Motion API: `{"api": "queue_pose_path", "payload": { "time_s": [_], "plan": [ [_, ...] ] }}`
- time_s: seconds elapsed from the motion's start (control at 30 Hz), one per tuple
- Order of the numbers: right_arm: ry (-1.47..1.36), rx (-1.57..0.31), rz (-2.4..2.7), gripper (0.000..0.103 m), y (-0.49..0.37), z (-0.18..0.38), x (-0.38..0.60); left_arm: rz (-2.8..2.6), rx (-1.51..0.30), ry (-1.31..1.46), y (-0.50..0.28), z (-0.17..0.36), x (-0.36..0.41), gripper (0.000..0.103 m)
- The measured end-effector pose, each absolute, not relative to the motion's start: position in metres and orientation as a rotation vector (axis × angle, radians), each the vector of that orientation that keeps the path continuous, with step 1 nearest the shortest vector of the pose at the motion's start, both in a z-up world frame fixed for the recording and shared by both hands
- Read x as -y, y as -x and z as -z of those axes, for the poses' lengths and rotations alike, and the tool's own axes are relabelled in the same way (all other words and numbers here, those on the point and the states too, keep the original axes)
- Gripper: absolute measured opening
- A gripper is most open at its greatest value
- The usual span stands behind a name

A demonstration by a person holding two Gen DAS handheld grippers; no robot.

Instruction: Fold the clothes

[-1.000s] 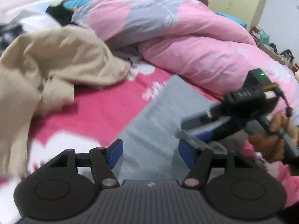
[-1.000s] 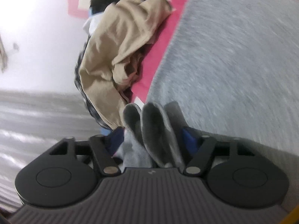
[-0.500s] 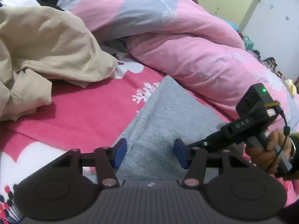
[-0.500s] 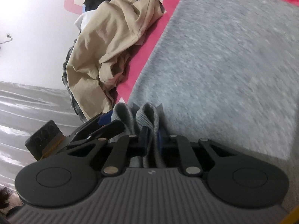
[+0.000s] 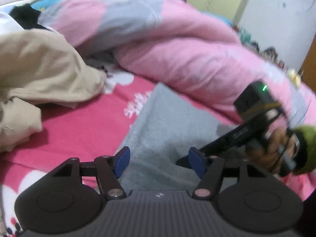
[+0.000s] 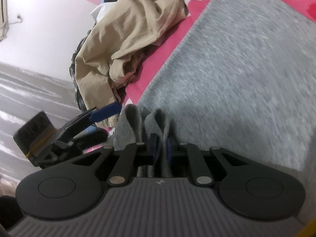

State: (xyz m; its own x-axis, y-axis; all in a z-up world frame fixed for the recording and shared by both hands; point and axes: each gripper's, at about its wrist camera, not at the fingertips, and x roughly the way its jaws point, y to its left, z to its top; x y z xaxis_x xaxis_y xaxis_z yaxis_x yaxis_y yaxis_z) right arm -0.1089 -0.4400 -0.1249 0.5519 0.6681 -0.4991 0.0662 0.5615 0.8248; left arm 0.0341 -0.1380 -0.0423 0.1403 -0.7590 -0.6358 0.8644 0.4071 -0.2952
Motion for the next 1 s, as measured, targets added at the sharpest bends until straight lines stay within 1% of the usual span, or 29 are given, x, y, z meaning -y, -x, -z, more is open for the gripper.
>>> {"api": "queue_pose_path", "payload": {
  "time_s": [0.07, 0.13, 0.17, 0.3, 0.37, 0.47, 0.57, 0.6, 0.63, 0.7, 0.8, 0.87, 0.93, 0.97, 1.0],
  "plan": [
    [-0.915, -0.933, -0.426, 0.009, 0.108, 0.125, 0.440, 1.168, -0.824, -0.149, -0.038, 0.049, 0.143, 0.061],
    [-0.919, -0.931, -0.427, 0.009, 0.109, 0.127, 0.441, 1.150, -0.823, -0.144, -0.039, 0.048, 0.142, 0.047],
    [-0.921, -0.929, -0.428, 0.009, 0.109, 0.128, 0.442, 1.161, -0.814, -0.140, -0.038, 0.046, 0.140, 0.046],
    [-0.929, -0.924, -0.434, 0.010, 0.109, 0.130, 0.443, 1.167, -0.807, -0.187, -0.035, 0.048, 0.140, 0.047],
    [-0.933, -0.924, -0.435, 0.010, 0.109, 0.132, 0.443, 1.144, -0.860, -0.192, -0.040, 0.055, 0.143, 0.049],
    [-0.938, -0.922, -0.434, 0.009, 0.109, 0.133, 0.444, 1.130, -0.875, -0.181, -0.041, 0.053, 0.146, 0.043],
    [-0.922, -0.916, -0.436, 0.010, 0.110, 0.132, 0.443, 1.151, -0.871, -0.168, -0.037, 0.046, 0.139, 0.011],
    [-0.906, -0.910, -0.441, 0.010, 0.110, 0.130, 0.442, 1.176, -0.902, -0.120, -0.036, 0.042, 0.135, 0.002],
    [-0.893, -0.905, -0.446, 0.010, 0.111, 0.129, 0.442, 1.202, -0.932, -0.072, -0.034, 0.037, 0.131, 0.001],
    [-0.896, -0.900, -0.455, 0.010, 0.111, 0.130, 0.444, 1.228, -0.922, -0.044, -0.025, 0.029, 0.129, 0.001],
    [-0.902, -0.894, -0.468, 0.010, 0.111, 0.132, 0.445, 1.225, -0.913, -0.102, -0.021, 0.033, 0.140, 0.001],
    [-0.906, -0.894, -0.471, 0.010, 0.111, 0.133, 0.446, 1.186, -0.904, -0.123, -0.026, 0.036, 0.142, 0.005],
    [-0.909, -0.893, -0.469, 0.010, 0.112, 0.133, 0.446, 1.145, -0.894, -0.132, -0.033, 0.037, 0.138, 0.018],
    [-0.909, -0.894, -0.470, 0.010, 0.112, 0.133, 0.445, 1.135, -0.893, -0.131, -0.036, 0.038, 0.136, 0.022],
    [-0.906, -0.896, -0.472, 0.010, 0.112, 0.133, 0.445, 1.132, -0.896, -0.134, -0.040, 0.037, 0.135, 0.030]
  ]
}}
